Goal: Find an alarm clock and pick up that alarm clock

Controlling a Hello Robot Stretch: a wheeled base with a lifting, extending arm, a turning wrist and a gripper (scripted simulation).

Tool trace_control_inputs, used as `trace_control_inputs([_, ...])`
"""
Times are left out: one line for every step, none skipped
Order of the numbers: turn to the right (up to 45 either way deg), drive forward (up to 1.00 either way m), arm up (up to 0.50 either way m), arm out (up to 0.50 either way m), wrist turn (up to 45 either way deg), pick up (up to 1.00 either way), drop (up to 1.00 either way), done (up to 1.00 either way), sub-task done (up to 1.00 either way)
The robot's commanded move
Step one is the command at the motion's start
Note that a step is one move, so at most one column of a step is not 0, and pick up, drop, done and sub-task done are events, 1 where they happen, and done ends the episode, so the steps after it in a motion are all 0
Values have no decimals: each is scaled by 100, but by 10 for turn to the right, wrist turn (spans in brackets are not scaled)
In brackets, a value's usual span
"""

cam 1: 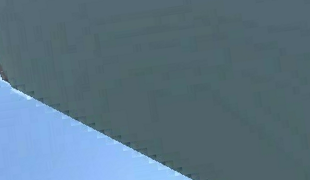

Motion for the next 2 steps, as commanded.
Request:
trace_control_inputs([0,0,0,0,450,0,0,0,0])
trace_control_inputs([0,0,-24,0,0,0,0,0,0])
